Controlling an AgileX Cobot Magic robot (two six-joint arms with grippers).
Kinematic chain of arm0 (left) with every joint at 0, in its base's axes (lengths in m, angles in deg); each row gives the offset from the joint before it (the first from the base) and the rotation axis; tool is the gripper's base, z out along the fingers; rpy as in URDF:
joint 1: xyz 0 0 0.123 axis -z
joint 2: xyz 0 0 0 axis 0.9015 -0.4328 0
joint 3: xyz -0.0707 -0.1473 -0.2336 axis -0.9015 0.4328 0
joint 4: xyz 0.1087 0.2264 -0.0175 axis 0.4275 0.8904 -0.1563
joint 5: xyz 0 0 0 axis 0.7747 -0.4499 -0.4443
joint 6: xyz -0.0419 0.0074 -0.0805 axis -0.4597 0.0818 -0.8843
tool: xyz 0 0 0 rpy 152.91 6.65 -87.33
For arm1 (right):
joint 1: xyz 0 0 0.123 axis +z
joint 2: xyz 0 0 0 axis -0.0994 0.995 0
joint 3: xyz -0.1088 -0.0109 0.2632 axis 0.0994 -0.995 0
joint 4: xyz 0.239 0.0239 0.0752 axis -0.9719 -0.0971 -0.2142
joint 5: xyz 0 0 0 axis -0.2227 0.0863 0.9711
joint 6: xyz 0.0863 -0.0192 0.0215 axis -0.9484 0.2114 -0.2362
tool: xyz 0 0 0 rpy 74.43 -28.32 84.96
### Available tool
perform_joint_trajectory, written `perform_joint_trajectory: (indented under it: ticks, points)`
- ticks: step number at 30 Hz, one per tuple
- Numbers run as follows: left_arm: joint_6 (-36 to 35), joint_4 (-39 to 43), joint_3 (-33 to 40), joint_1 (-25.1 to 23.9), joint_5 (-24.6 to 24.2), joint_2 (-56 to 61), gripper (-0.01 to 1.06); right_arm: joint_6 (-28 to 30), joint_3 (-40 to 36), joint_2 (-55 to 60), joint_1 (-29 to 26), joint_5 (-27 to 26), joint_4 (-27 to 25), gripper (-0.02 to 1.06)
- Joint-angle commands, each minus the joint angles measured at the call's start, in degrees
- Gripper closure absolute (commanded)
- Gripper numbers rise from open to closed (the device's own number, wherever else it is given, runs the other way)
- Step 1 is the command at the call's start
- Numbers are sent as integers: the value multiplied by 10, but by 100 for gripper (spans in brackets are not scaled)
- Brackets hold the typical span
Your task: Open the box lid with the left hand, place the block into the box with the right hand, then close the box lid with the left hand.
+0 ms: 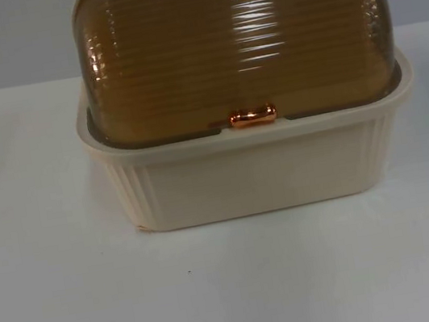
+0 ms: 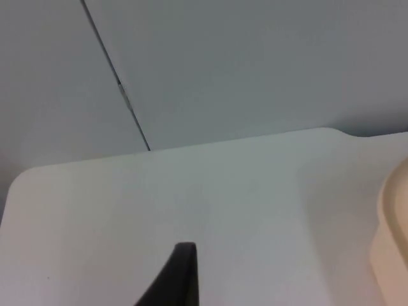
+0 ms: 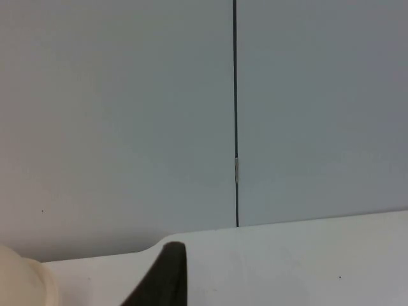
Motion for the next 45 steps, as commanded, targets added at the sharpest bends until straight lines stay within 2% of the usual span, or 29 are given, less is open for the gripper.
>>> perform_joint_trajectory:
  ticks: [1,7,10,12,14,15,16,18,21,22,24,26,29,34,41,45]
  points:
    - [-12,1,3,1,-1,11,0,0,0,-12,3,-9,1,3]
    - [-12,9,3,1,24,53,0,0,0,-58,3,-13,5,3]
    - [-12,9,3,1,34,76,0,9,0,-77,3,11,5,3]
    - [-12,9,3,1,43,105,0,31,10,-93,3,78,5,3]
    - [-12,9,3,1,46,131,0,50,26,-99,3,166,5,3]
    - [-12,9,3,1,45,143,0,50,31,-102,3,192,5,3]
    - [-12,9,3,1,45,143,0,50,31,-102,3,192,5,3]
    - [-12,9,3,1,22,163,0,47,35,-110,3,219,1,3]
    - [-12,16,4,1,-27,181,0,27,35,-118,3,287,1,3]
    - [-12,16,4,1,-27,181,0,27,35,-118,3,287,1,3]
    - [-7,16,13,1,-35,189,0,27,35,-129,3,332,1,3]
    - [-11,15,43,1,-23,205,0,23,35,-148,3,359,1,3]
    - [-11,13,82,1,-30,228,0,9,35,-174,3,380,6,3]
    - [-12,9,204,1,-62,312,0,2,35,-239,3,446,26,3]
    - [-13,-8,265,1,-92,417,0,2,4,-293,3,517,36,3]
    - [-13,-13,267,1,-172,497,0,2,-29,-338,3,539,18,3]
